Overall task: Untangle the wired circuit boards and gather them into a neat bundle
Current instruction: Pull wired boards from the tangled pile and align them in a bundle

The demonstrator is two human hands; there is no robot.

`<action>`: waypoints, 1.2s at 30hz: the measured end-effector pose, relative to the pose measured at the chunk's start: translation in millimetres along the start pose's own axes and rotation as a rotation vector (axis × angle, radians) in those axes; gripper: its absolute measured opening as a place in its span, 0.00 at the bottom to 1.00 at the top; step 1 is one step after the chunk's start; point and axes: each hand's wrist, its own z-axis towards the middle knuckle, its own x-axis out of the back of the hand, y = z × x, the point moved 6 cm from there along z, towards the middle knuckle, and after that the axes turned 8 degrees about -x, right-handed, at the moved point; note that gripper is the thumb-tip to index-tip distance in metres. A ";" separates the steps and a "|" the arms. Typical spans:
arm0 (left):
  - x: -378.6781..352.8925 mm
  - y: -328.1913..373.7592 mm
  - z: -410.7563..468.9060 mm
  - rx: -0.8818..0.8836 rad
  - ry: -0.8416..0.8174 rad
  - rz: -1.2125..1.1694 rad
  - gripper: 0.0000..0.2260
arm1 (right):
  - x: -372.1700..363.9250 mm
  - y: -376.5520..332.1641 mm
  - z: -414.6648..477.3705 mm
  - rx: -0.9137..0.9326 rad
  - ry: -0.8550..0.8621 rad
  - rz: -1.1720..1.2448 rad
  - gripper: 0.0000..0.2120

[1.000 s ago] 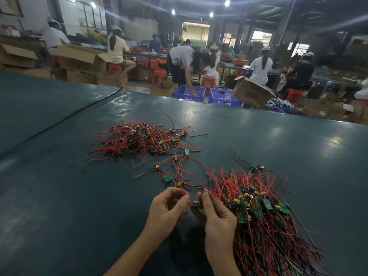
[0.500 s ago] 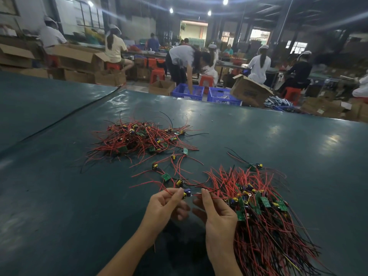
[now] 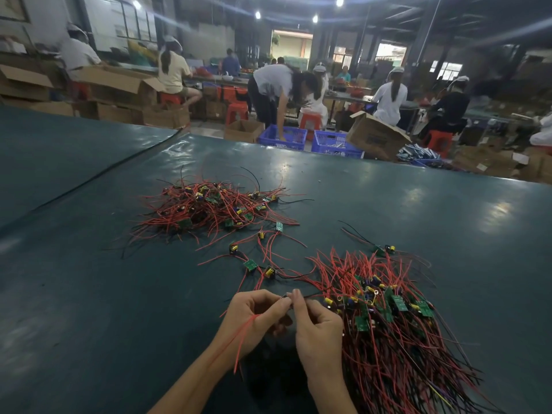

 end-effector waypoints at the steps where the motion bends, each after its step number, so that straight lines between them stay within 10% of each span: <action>1: 0.2 0.3 0.6 0.005 -0.009 -0.004 0.06 | 2.6 -0.6 1.7 -0.019 0.026 0.018 0.13; 13: 9.0 6.1 2.6 0.071 -0.093 -0.085 0.09 | 54.0 -11.5 21.3 -0.139 0.244 0.513 0.14; 23: 4.1 0.2 2.4 0.042 -0.021 -0.041 0.06 | -4.6 -0.3 -4.1 -0.024 -0.021 -0.016 0.15; 36: -1.9 4.5 -7.2 0.171 -0.364 -0.207 0.05 | 61.9 -7.3 20.3 -0.113 0.351 0.282 0.15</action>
